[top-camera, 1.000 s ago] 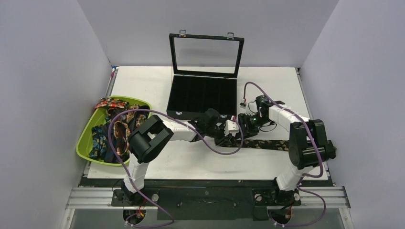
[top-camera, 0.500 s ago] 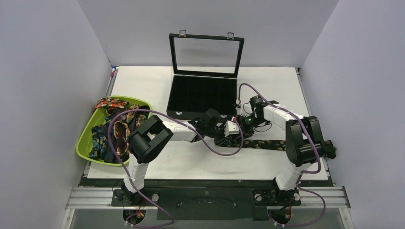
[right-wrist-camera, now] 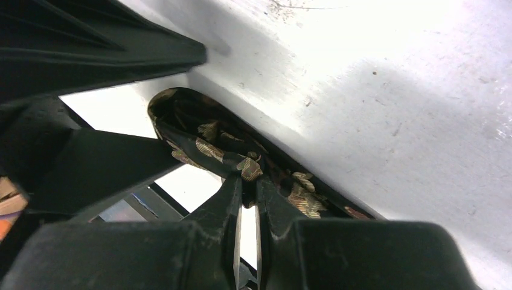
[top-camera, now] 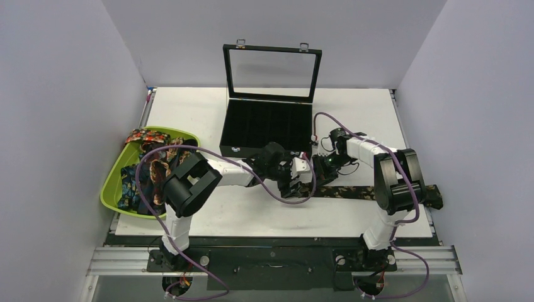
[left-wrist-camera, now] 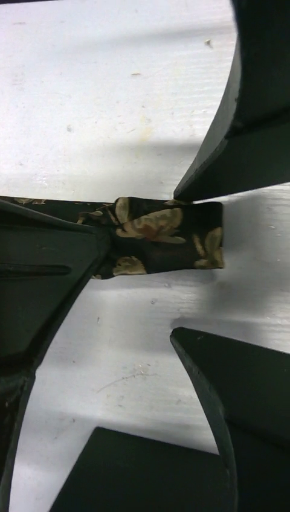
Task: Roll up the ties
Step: Roll the tie at the center of the board.
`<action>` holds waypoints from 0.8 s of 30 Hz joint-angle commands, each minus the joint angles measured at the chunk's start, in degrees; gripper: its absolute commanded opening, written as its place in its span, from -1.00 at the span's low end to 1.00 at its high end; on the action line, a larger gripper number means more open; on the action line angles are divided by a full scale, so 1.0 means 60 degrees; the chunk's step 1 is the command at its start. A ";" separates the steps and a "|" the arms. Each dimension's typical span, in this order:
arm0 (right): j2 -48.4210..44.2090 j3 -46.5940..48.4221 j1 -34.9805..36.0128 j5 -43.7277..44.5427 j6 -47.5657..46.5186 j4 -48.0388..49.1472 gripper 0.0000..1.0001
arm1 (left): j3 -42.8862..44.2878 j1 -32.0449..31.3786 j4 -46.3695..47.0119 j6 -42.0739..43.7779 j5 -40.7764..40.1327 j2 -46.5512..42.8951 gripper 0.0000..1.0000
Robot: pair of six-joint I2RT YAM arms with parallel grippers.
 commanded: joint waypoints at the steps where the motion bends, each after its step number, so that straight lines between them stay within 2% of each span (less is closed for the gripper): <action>1: 0.0218 0.0204 -0.0088 0.0210 -0.0494 -0.0054 -1.00 | -0.0186 0.0220 -0.0010 -0.0039 0.0485 -0.0979 0.57; 4: 0.0158 0.0173 -0.0080 0.0098 -0.0552 -0.0038 -1.00 | -0.0198 0.0217 -0.0203 -0.0015 0.0500 -0.1059 0.68; 10: -0.0090 0.0155 -0.0069 -0.0235 -0.0491 0.0003 -1.00 | -0.0204 -0.0041 -0.0152 -0.0284 0.0456 -0.0781 0.70; 13: -0.0181 0.0144 -0.0054 -0.0301 -0.0419 0.0055 -1.00 | -0.0007 -0.0200 -0.0074 -0.0367 0.0396 -0.0396 0.80; 16: -0.0241 0.0129 -0.0057 -0.0440 -0.0357 0.0086 -1.00 | 0.0339 -0.0327 -0.0026 -0.0562 0.0124 0.0034 0.82; 18: -0.0265 0.0129 -0.0050 -0.0522 -0.0306 0.0081 -0.97 | 0.0556 -0.0381 -0.0026 -0.0664 -0.0121 0.0412 0.74; 22: -0.0500 0.0112 -0.0086 -0.0637 -0.0207 0.0024 -0.79 | 0.0648 -0.0396 -0.0233 -0.0529 -0.0587 0.0640 0.38; 24: -0.0666 0.0090 -0.0094 -0.0642 -0.0194 -0.0088 -0.82 | 0.0464 -0.0382 -0.0325 -0.0363 -0.0776 0.0574 0.02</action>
